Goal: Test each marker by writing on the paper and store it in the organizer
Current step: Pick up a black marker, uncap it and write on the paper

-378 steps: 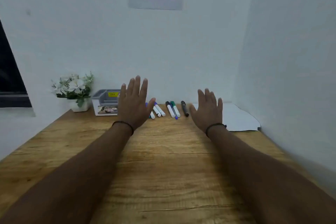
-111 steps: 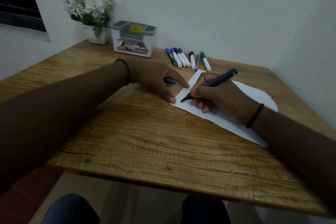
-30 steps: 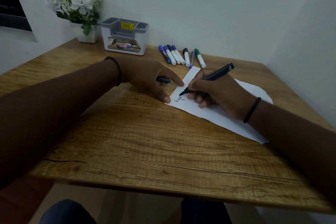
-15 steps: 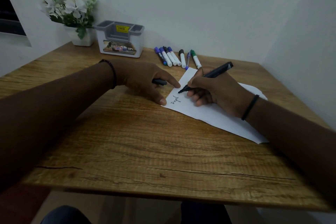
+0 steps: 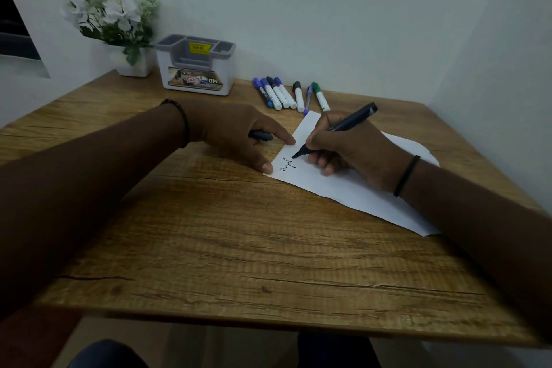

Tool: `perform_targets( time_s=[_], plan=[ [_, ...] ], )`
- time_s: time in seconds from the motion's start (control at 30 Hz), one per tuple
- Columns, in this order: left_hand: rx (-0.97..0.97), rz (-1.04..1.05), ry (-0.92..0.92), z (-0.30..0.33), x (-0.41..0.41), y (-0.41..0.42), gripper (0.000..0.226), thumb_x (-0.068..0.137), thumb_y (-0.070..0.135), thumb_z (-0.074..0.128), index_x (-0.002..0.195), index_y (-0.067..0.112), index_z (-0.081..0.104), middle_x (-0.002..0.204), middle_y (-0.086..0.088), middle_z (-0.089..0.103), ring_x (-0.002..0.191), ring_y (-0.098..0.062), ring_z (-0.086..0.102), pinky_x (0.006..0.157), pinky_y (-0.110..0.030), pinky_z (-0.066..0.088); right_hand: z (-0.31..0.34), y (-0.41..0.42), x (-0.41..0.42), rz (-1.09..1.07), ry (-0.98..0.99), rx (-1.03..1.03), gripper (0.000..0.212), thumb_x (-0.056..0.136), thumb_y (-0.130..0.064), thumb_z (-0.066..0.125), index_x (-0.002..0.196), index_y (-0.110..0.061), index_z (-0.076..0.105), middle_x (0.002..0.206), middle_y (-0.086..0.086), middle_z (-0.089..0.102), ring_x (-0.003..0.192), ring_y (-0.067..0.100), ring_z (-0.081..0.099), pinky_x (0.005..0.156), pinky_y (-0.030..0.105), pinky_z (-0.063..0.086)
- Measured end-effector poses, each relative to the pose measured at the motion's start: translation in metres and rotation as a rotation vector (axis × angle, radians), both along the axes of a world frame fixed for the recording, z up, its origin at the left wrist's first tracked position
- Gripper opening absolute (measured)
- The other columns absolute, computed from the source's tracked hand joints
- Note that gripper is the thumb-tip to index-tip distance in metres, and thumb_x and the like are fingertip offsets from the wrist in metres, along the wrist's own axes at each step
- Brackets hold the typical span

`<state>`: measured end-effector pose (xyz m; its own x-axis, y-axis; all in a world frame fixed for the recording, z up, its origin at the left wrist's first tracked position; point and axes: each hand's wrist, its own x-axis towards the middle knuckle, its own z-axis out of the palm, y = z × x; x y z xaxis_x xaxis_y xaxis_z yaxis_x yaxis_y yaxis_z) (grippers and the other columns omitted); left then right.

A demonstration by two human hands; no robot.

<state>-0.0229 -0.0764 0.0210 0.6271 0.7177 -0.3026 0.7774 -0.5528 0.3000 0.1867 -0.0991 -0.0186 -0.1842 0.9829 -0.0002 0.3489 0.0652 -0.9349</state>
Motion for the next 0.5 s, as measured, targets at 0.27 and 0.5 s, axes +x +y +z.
perform_targets(
  time_s=[0.27,0.5],
  plan=[
    [0.0,0.003,-0.007,-0.0015,0.0013,0.0018,0.064,0.085,0.035,0.064,0.142,0.04,0.035,0.106,0.033,0.03,0.104,0.009,0.03,0.097,-0.037,0.039,-0.0001,-0.0002,-0.0005,-0.027,0.041,-0.018,0.019,0.089,-0.005,0.067,0.071,-0.01,0.064,0.071,0.017,0.071,0.053,0.018,0.06,0.047,0.025,0.051],
    [-0.014,-0.003,0.007,-0.0022,0.0006,0.0035,0.066,0.085,0.037,0.064,0.143,0.039,0.034,0.124,0.022,0.046,0.09,-0.001,0.006,0.097,-0.034,0.036,-0.0013,0.0016,-0.0002,-0.006,0.034,-0.019,0.011,0.09,-0.006,0.067,0.079,-0.007,0.065,0.078,0.02,0.073,0.053,0.016,0.061,0.049,0.025,0.054]
  ],
)
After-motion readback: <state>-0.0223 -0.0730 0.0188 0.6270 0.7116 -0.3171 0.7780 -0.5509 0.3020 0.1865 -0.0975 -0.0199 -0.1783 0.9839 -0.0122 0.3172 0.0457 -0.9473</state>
